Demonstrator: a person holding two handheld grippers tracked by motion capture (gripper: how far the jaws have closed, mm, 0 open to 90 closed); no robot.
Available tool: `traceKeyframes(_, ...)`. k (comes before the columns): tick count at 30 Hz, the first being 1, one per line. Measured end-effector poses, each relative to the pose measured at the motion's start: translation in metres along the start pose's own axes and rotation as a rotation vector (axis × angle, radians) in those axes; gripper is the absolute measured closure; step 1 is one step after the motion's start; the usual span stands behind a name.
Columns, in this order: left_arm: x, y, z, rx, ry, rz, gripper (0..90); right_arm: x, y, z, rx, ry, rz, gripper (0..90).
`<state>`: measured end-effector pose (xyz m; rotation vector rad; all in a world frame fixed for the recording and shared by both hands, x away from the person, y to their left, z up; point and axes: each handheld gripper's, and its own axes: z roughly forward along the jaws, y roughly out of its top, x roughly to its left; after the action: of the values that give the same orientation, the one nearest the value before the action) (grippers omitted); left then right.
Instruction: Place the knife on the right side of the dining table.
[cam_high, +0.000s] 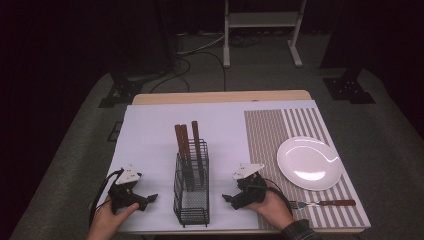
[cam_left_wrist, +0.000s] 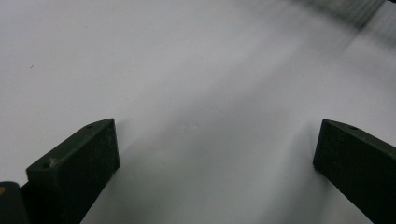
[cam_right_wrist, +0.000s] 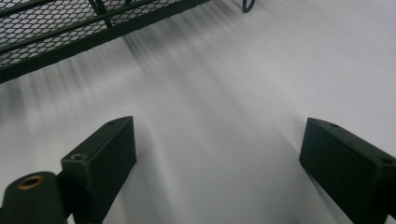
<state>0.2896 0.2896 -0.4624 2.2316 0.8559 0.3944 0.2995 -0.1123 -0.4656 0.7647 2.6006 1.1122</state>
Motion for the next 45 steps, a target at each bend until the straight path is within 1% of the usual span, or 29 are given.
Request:
traceKeyframes(9, 0.0, 0.0, 0.0, 0.0, 0.0, 0.0, 0.0, 0.0, 0.0, 0.0, 0.0, 0.0, 0.0, 9.1)
traceKeyframes(14, 0.0, 0.0, 0.0, 0.0, 0.0, 0.0, 0.0, -0.002, 0.001, -0.001, -0.001, 0.014, 0.016, 9.1)
traceKeyframes(19, 0.0, 0.0, 0.0, 0.0, 0.001, 0.0, 0.0, -0.002, 0.003, -0.002, 0.005, 0.003, 0.013, 9.1)
traceKeyframes(26, 0.0, 0.0, 0.0, 0.0, 0.001, 0.0, 0.0, -0.002, 0.007, -0.005, 0.001, 0.007, 0.017, 9.1)
traceKeyframes(32, 0.0, 0.0, 0.0, 0.001, 0.001, 0.0, 0.0, -0.005, 0.011, -0.008, 0.004, 0.014, 0.04, 9.1)
traceKeyframes(39, 0.0, 0.0, 0.0, -0.001, 0.001, -0.001, 0.0, -0.007, 0.017, -0.012, -0.003, 0.016, 0.034, 9.1)
traceKeyframes(40, 0.0, 0.0, 0.0, -0.001, 0.001, -0.001, 0.0, -0.007, 0.02, -0.014, -0.007, 0.017, 0.03, 9.1)
traceKeyframes(45, 0.0, 0.0, 0.0, -0.001, 0.001, -0.001, 0.0, -0.009, 0.026, -0.018, -0.02, 0.011, 0.038, 9.1)
